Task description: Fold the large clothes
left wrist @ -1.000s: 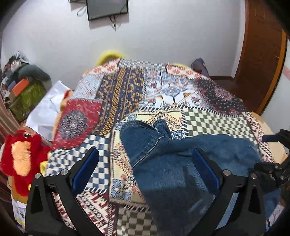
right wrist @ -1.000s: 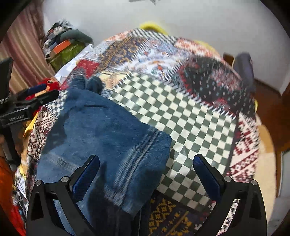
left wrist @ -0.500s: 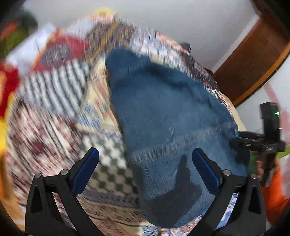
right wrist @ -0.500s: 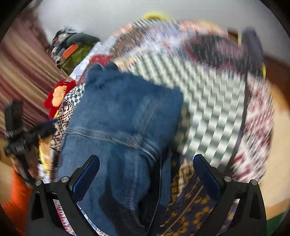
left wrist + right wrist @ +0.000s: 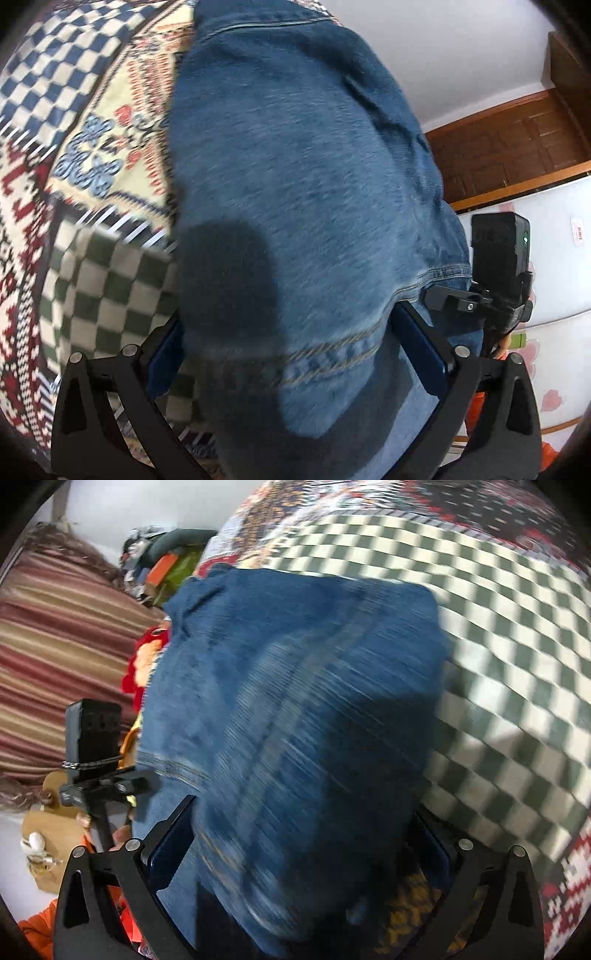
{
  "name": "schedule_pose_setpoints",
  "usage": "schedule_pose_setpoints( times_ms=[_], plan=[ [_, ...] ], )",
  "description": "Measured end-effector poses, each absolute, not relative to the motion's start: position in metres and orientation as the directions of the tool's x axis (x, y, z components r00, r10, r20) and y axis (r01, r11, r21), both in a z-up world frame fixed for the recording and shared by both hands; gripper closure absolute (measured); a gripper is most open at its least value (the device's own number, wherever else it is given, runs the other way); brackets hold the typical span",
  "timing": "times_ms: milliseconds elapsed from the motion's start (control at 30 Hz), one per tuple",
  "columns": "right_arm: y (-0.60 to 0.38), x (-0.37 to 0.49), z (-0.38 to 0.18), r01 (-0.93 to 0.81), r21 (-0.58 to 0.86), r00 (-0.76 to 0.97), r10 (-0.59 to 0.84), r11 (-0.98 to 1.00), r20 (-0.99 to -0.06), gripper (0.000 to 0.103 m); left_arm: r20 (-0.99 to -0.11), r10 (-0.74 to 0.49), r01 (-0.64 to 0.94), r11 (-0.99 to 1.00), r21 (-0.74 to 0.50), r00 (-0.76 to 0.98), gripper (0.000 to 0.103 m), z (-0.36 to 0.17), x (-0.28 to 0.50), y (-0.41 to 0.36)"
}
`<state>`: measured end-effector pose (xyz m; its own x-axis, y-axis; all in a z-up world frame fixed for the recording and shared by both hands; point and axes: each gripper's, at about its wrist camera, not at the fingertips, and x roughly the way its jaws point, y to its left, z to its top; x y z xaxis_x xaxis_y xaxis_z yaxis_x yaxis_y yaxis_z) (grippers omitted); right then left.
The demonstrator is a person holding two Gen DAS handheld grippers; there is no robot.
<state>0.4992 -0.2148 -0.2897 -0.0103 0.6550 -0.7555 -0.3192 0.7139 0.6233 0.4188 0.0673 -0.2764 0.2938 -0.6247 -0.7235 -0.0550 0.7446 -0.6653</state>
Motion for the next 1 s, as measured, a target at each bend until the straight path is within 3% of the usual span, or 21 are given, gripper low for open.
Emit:
schedule_pose_setpoints(
  times_ms=[100, 167, 233, 367, 567, 1000],
  plan=[
    [-0.207, 0.501, -0.289, -0.304, 0.621, -0.003, 0.651, 0.723, -0.759, 0.003, -0.72, -0.626, -0.065, 0.74, -0.67, 0.299, 0.002, -0.276, 0.421, 0.063],
    [-0.208, 0.5, -0.286, -0.292, 0.627, 0.005, 0.656, 0.723, -0.754, 0.023, -0.724, -0.618, -0.062, 0.746, -0.663, 0.307, 0.014, -0.275, 0.419, 0.062],
    [-0.211, 0.497, -0.283, -0.268, 0.652, 0.0, 0.677, 0.709, -0.736, 0.038, -0.722, -0.61, -0.041, 0.754, -0.655, 0.325, 0.022, -0.267, 0.412, 0.064],
    [-0.209, 0.488, -0.269, -0.25, 0.659, 0.005, 0.681, 0.709, -0.732, 0.052, -0.726, -0.593, 0.0, 0.775, -0.632, 0.348, 0.037, -0.247, 0.4, 0.06],
    [-0.187, 0.468, -0.221, -0.328, 0.617, 0.062, 0.668, 0.715, -0.741, 0.06, -0.727, -0.531, 0.092, 0.83, -0.55, 0.436, 0.042, -0.191, 0.376, 0.065],
    [-0.117, 0.43, -0.103, -0.502, 0.562, 0.172, 0.713, 0.657, -0.68, 0.06, -0.628, -0.464, 0.126, 0.854, -0.505, 0.625, 0.042, -0.088, 0.321, 0.14]
  ],
)
